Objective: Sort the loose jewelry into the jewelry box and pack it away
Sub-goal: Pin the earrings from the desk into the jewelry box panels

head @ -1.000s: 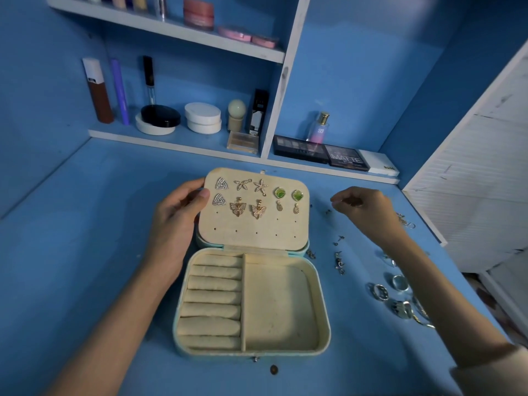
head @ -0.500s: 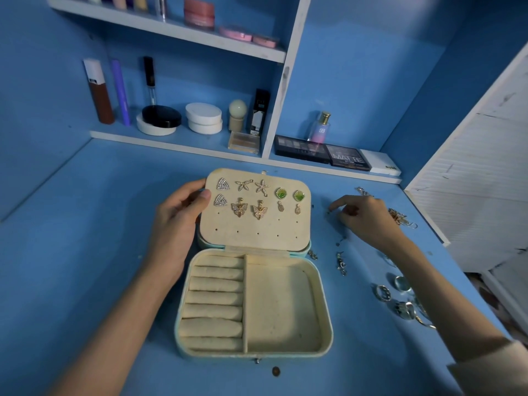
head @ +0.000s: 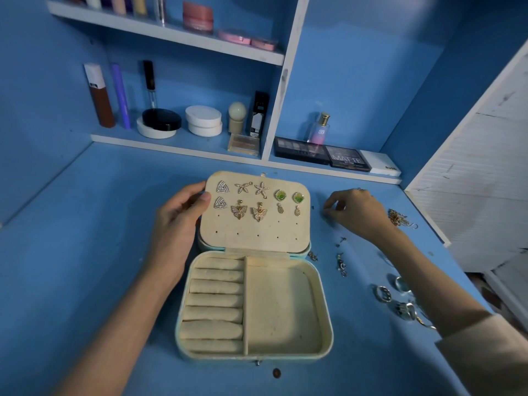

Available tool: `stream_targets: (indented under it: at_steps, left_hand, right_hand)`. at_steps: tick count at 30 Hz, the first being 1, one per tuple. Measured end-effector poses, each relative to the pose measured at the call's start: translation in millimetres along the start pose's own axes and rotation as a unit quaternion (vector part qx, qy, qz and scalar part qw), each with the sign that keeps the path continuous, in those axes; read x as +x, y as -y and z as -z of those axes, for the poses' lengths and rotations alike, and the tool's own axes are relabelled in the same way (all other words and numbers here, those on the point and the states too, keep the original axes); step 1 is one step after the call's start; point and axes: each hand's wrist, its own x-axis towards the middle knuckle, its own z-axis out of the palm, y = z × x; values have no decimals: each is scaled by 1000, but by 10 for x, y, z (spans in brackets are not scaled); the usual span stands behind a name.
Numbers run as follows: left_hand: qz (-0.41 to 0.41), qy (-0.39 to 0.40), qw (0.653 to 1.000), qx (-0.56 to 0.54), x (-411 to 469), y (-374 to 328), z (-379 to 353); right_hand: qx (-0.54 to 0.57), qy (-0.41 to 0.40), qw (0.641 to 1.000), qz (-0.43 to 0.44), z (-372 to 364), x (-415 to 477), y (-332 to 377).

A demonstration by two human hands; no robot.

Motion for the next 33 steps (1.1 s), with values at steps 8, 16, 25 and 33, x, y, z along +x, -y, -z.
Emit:
stream_targets:
  at_steps: [8, 16, 25, 33]
  left_hand:
    - [4, -5, 1000, 4, 8, 11, 3]
    - [1, -5, 1000, -1, 7, 7, -6]
    - [0, -4, 1000, -1, -4, 7, -7]
    - [7, -4, 1000, 1, 7, 19, 1]
  right_hand:
    - [-2, -16, 1000, 17, -24, 12, 6]
    - [113, -33, 991, 56, 5, -208, -172]
    - [70, -17, 995, 75, -49, -279, -199]
    - [160, 8, 987, 28, -2, -269, -197]
